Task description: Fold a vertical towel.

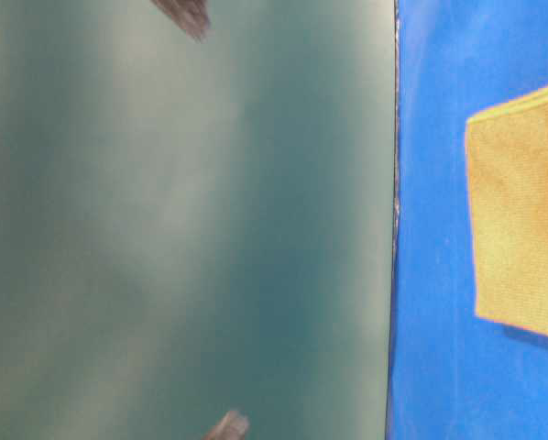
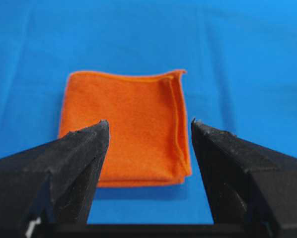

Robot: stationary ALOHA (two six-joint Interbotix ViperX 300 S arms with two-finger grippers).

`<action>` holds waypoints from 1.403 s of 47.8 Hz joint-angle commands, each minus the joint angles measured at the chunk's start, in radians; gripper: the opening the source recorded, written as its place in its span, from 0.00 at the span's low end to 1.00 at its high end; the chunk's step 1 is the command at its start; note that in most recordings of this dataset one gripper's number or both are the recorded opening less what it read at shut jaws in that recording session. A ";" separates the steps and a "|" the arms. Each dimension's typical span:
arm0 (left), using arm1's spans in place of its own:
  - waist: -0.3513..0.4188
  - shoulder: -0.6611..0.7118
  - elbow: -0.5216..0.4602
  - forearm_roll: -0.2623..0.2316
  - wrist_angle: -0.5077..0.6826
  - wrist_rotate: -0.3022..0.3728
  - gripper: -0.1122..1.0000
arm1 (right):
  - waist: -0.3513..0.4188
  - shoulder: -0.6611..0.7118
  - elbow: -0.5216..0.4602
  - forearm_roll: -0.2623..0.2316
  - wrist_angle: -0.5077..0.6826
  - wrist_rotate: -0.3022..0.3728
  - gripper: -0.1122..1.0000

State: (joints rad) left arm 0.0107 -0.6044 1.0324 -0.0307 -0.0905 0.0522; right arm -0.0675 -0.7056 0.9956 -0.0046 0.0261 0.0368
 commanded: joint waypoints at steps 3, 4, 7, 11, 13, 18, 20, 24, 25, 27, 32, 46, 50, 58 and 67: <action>0.005 -0.130 0.052 0.002 -0.012 -0.006 0.68 | -0.005 -0.115 0.055 -0.002 -0.008 0.003 0.63; 0.003 -0.155 0.064 0.002 -0.012 -0.008 0.68 | -0.008 -0.133 0.067 0.000 -0.009 0.005 0.63; 0.005 -0.227 0.110 0.002 -0.015 -0.012 0.68 | -0.012 -0.189 0.110 0.003 -0.020 0.008 0.63; 0.005 -0.310 0.167 -0.003 -0.018 -0.017 0.68 | -0.020 -0.261 0.172 0.009 -0.051 0.012 0.63; 0.003 -0.345 0.193 -0.005 -0.017 -0.026 0.68 | -0.023 -0.293 0.204 0.017 -0.067 0.014 0.63; 0.005 -0.443 0.259 -0.003 -0.008 -0.064 0.68 | -0.029 -0.362 0.281 0.046 -0.110 0.014 0.63; 0.003 -0.474 0.279 -0.003 -0.003 -0.078 0.68 | -0.028 -0.377 0.304 0.060 -0.124 0.014 0.63; 0.003 -0.520 0.321 -0.003 0.006 -0.094 0.67 | -0.029 -0.391 0.350 0.081 -0.158 0.014 0.63; 0.005 -0.532 0.331 -0.003 0.006 -0.095 0.67 | -0.028 -0.391 0.360 0.084 -0.167 0.014 0.63; 0.005 -0.554 0.353 -0.003 0.006 -0.097 0.67 | -0.028 -0.391 0.376 0.089 -0.187 0.014 0.63; 0.003 -0.577 0.380 -0.003 0.003 -0.098 0.67 | -0.028 -0.382 0.403 0.095 -0.229 0.014 0.63; 0.003 -0.581 0.387 -0.003 0.006 -0.097 0.67 | -0.029 -0.367 0.411 0.097 -0.242 0.014 0.63; 0.003 -0.583 0.388 -0.003 0.006 -0.097 0.67 | -0.028 -0.367 0.411 0.098 -0.241 0.012 0.63; 0.003 -0.583 0.388 -0.003 0.006 -0.097 0.67 | -0.029 -0.367 0.410 0.097 -0.241 0.012 0.63; 0.003 -0.583 0.387 -0.003 0.009 -0.097 0.67 | -0.029 -0.368 0.410 0.097 -0.235 0.012 0.63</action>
State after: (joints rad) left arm 0.0123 -1.1934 1.4327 -0.0322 -0.0813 -0.0445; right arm -0.0936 -1.0830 1.4189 0.0905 -0.2056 0.0476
